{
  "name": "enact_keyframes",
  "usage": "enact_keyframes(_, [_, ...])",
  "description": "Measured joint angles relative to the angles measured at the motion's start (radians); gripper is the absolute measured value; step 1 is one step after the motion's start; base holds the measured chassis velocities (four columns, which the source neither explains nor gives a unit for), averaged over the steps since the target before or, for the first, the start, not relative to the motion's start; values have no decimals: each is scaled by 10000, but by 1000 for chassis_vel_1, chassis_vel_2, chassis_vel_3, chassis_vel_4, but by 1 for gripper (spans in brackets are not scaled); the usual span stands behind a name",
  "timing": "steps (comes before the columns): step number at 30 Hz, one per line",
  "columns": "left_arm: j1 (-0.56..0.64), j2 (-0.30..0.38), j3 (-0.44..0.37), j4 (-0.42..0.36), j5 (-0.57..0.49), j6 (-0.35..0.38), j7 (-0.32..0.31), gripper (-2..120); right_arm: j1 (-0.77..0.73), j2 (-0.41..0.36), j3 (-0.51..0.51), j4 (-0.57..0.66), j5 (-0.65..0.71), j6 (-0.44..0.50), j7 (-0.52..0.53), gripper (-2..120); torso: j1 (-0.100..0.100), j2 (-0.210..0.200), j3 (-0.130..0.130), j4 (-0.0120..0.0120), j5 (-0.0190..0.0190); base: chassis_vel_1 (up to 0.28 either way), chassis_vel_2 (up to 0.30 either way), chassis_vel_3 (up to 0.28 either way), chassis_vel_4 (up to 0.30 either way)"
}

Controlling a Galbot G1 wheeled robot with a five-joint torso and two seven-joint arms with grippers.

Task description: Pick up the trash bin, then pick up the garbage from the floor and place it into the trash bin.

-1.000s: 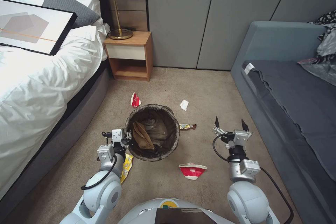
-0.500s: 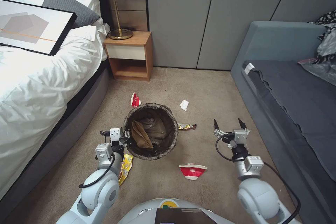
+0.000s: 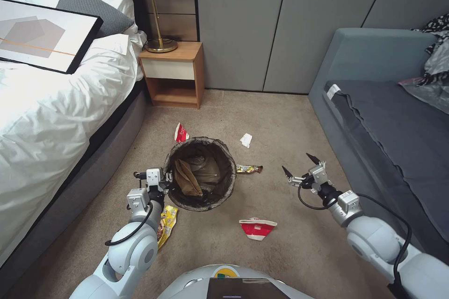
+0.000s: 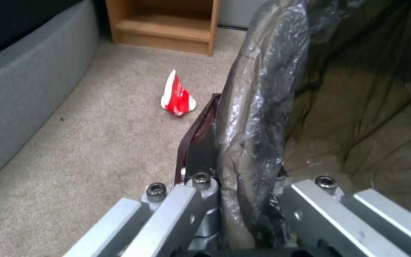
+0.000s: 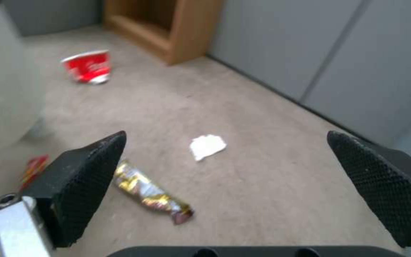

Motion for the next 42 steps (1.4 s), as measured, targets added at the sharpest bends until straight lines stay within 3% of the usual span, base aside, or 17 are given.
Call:
enact_keyframes(6, [-21,14,75,52,0,-9,1,4,611,-1315,-830,-372,483,426,-1655,100,0,0,0,1,-2,0,0,0,0])
enact_keyframes(18, [-15,4,90,72,18,-36,4,4,1733,-2076,-2521,-749,692,587,-2434,100,0,0,0,2,-4,0,0,0,0])
enact_keyframes(23, [-27,-28,85,81,31,-40,1,4,2507,-2154,-3584,-949,719,585,-2649,100,0,0,0,2,-3,0,0,0,0])
enact_keyframes(29, [-45,-66,13,73,36,-42,-10,4,4288,-1690,-5818,-1583,603,580,-2982,100,0,0,0,2,-1,0,0,0,0])
enact_keyframes(42, [-94,-135,-113,-4,23,-42,-18,4,5791,-1206,-7859,-2639,418,736,-3269,100,0,0,-1,1,-2,0,0,0,0])
